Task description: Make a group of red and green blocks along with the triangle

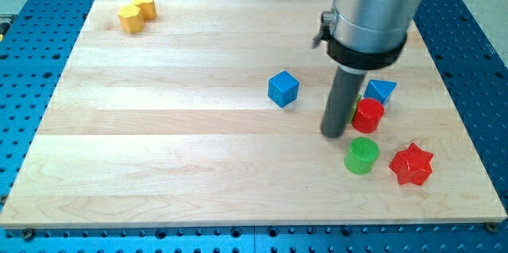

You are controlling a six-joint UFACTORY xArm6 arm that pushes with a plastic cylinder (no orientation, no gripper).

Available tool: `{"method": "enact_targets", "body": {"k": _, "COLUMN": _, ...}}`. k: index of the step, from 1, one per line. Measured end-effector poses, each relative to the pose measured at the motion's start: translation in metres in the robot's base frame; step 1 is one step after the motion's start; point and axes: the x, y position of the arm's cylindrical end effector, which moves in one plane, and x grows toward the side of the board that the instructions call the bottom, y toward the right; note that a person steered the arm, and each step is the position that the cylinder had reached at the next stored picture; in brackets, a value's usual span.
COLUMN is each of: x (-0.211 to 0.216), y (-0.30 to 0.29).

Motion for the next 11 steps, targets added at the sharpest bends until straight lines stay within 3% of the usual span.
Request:
{"method": "enact_targets", "body": {"k": 2, "x": -0.046, "y": -0.009}}
{"method": "enact_targets", "body": {"k": 3, "x": -0.052, "y": 0.016}}
{"method": "enact_targets", "body": {"k": 6, "x": -0.011, "y": 0.032}}
{"method": "enact_targets", "body": {"k": 8, "x": -0.074, "y": 0.044}}
{"method": "enact_targets", "body": {"k": 9, "x": -0.076, "y": 0.085}}
{"method": "enact_targets", "body": {"k": 11, "x": -0.056, "y": 0.093}}
